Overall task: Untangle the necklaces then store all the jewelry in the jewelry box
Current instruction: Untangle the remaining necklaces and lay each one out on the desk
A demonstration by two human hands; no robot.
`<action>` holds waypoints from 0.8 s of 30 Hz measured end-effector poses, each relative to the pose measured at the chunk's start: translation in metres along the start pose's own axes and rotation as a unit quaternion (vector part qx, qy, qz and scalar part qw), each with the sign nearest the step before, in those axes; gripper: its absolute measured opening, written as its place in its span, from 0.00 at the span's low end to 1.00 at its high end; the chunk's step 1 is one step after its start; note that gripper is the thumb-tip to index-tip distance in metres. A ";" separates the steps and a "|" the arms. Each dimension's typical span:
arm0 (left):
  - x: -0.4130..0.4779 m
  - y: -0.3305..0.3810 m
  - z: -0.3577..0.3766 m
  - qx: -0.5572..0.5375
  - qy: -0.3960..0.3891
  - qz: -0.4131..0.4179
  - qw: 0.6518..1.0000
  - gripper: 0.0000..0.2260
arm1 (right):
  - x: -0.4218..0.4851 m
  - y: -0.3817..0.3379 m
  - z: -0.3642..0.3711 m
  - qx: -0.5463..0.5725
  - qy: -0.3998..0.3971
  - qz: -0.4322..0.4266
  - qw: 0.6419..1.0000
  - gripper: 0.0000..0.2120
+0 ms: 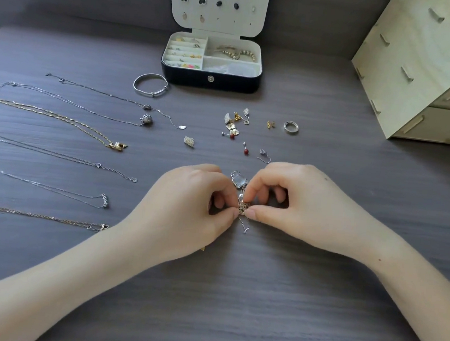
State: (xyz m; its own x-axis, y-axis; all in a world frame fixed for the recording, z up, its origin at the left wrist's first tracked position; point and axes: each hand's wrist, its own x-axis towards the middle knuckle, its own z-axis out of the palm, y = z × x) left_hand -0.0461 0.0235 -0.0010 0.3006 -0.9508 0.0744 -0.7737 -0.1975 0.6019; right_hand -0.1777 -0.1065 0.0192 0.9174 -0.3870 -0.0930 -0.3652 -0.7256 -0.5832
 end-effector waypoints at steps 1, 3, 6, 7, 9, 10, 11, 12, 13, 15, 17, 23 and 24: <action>0.000 0.000 0.000 -0.004 -0.002 0.001 1.000 0.02 | 0.000 0.000 0.001 -0.007 -0.003 -0.004 1.000 0.04; -0.001 0.000 -0.002 -0.023 -0.007 -0.002 1.000 0.02 | 0.000 -0.001 0.002 -0.017 -0.003 -0.011 1.000 0.05; -0.003 -0.002 -0.005 -0.058 -0.007 -0.011 0.998 0.04 | -0.002 -0.001 -0.002 -0.003 -0.006 -0.008 1.000 0.07; -0.003 -0.002 -0.005 -0.067 -0.004 -0.010 0.998 0.04 | -0.002 -0.002 -0.004 0.024 -0.010 0.000 1.000 0.06; -0.004 -0.002 -0.005 -0.082 0.004 -0.010 0.997 0.08 | -0.003 -0.003 -0.010 0.099 -0.026 0.020 0.995 0.05; -0.004 -0.002 -0.005 -0.094 0.003 -0.018 0.995 0.09 | -0.003 -0.004 -0.012 0.136 -0.034 0.027 0.990 0.05; -0.004 -0.002 -0.005 -0.113 0.000 -0.027 0.993 0.08 | -0.003 -0.004 -0.014 0.167 -0.042 0.031 0.985 0.05; -0.004 -0.001 -0.005 -0.138 -0.003 -0.034 0.990 0.08 | -0.004 -0.004 -0.015 0.193 -0.049 0.033 0.979 0.04; -0.004 0.000 -0.005 -0.167 -0.005 -0.039 0.985 0.07 | -0.003 -0.004 -0.015 0.216 -0.054 0.035 0.974 0.04; -0.003 -0.001 -0.005 -0.221 -0.011 -0.047 0.974 0.03 | -0.003 -0.005 -0.014 0.260 -0.060 0.041 0.963 0.04; -0.002 -0.002 -0.004 -0.253 -0.016 -0.052 0.966 0.03 | -0.002 -0.005 -0.014 0.290 -0.059 0.057 0.953 0.05; 0.000 0.000 -0.005 -0.256 -0.008 -0.064 0.964 0.07 | 0.001 -0.001 -0.014 0.252 -0.043 0.087 0.963 0.06; 0.000 0.001 -0.005 -0.248 -0.008 -0.062 0.967 0.07 | 0.000 -0.001 -0.014 0.240 -0.041 0.087 0.966 0.07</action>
State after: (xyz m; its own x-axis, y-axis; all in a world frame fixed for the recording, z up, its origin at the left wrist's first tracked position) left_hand -0.0441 0.0249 0.0034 0.3620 -0.9316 -0.0322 -0.3687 -0.1748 0.9130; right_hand -0.1790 -0.1137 0.0315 0.8656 -0.4180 -0.2756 -0.4174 -0.2984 -0.8583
